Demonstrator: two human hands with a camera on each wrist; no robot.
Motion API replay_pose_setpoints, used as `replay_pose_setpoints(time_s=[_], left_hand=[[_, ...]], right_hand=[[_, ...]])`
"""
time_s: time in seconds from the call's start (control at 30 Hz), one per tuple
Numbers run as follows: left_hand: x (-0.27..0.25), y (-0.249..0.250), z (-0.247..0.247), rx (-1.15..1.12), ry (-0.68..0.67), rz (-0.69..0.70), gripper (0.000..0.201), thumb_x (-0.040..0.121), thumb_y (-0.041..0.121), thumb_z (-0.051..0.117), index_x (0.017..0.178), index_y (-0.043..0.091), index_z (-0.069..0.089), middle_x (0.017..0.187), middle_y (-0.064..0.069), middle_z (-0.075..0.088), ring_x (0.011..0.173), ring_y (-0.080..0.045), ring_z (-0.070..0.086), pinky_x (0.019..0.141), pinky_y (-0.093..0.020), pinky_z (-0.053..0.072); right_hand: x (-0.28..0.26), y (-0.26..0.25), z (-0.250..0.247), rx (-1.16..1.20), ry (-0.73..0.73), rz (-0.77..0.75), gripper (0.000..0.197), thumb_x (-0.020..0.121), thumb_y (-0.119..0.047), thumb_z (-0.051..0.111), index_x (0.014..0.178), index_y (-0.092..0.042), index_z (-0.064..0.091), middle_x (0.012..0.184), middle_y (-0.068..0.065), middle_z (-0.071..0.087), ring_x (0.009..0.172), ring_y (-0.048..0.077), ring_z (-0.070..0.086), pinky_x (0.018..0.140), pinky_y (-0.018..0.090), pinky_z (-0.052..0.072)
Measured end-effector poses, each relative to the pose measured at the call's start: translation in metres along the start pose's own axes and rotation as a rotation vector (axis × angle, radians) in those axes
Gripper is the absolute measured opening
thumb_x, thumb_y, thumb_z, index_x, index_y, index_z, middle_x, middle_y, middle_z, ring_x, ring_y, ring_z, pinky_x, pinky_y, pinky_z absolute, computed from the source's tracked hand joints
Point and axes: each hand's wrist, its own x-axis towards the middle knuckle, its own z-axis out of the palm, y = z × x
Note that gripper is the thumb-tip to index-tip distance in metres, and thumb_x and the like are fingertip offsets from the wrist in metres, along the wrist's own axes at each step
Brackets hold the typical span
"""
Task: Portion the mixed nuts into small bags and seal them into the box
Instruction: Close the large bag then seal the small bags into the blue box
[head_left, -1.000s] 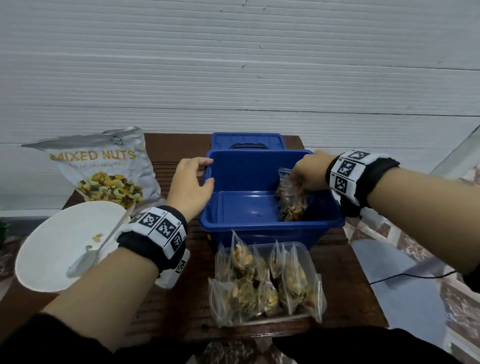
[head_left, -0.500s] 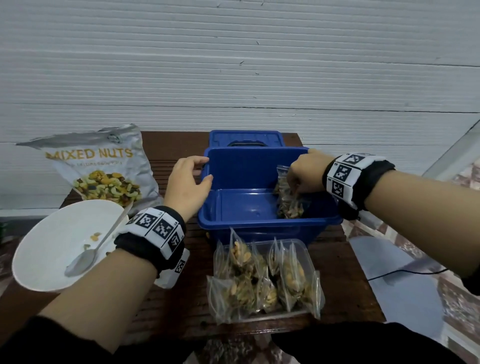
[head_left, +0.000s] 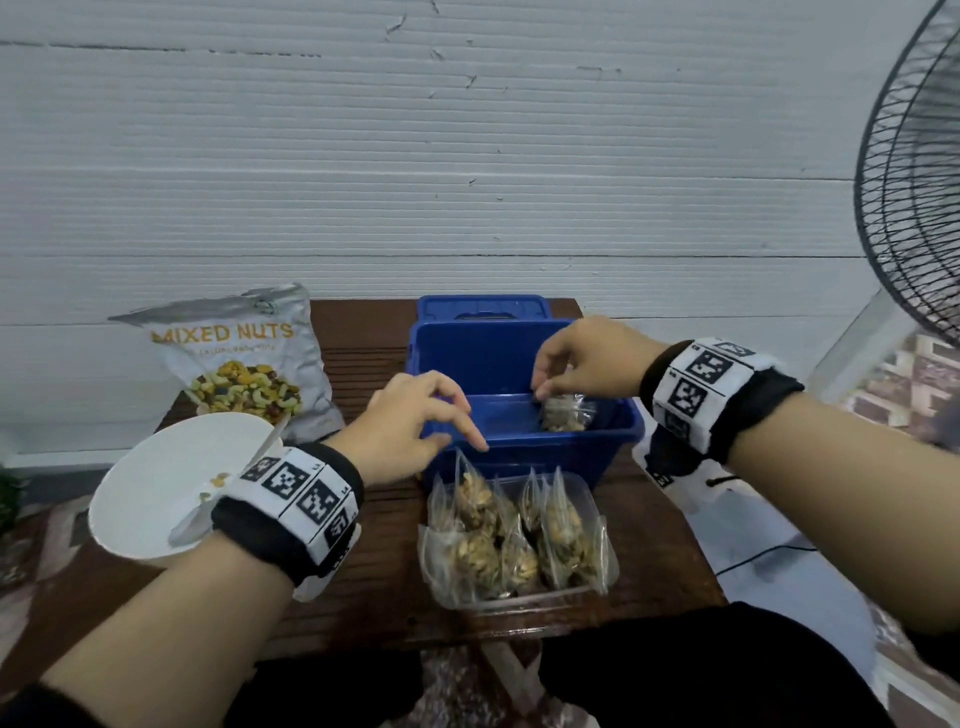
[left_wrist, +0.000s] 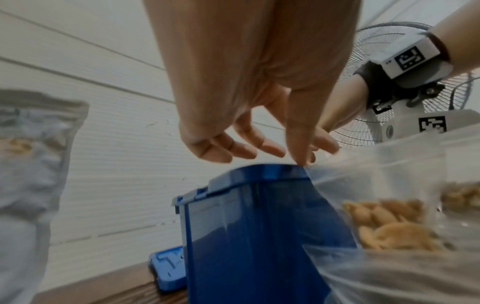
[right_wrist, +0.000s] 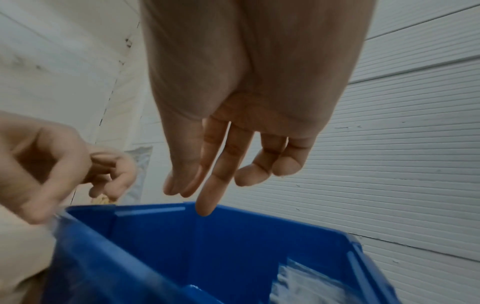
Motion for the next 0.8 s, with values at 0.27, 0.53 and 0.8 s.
replay_pose_setpoints(time_s=[0.27, 0.53, 0.8], left_hand=[[-0.009, 0.02, 0.002, 0.266, -0.136, -0.016, 0.004, 0.081, 0.047, 0.068, 0.085, 0.048, 0.069, 0.118, 0.028, 0.036, 0.105, -0.002, 0.02, 0.091, -0.032, 0.022], [-0.01, 0.025, -0.008, -0.024, -0.067, 0.028, 0.01, 0.085, 0.028, 0.07, 0.081, 0.037, 0.068, 0.098, 0.021, 0.06, 0.098, 0.003, 0.052, 0.091, -0.023, 0.037], [-0.003, 0.041, -0.014, -0.242, 0.167, -0.047, 0.011, 0.089, 0.017, 0.066, 0.091, 0.028, 0.067, 0.086, 0.008, 0.067, 0.081, 0.0, 0.06, 0.073, -0.011, 0.045]], right_hand=[[-0.028, -0.007, 0.026, 0.184, 0.077, 0.054, 0.007, 0.083, -0.022, 0.073, 0.079, -0.026, 0.068, 0.082, -0.012, 0.067, 0.073, -0.005, 0.056, 0.062, 0.004, 0.038], [-0.04, -0.013, 0.027, 0.371, 0.317, 0.132, 0.002, 0.084, -0.021, 0.071, 0.084, -0.019, 0.071, 0.086, -0.003, 0.071, 0.075, 0.004, 0.061, 0.069, 0.015, 0.046], [-0.055, -0.034, 0.025, 0.646, 0.296, 0.043, 0.017, 0.087, -0.031, 0.067, 0.088, -0.016, 0.075, 0.081, -0.006, 0.073, 0.081, 0.004, 0.065, 0.073, 0.017, 0.049]])
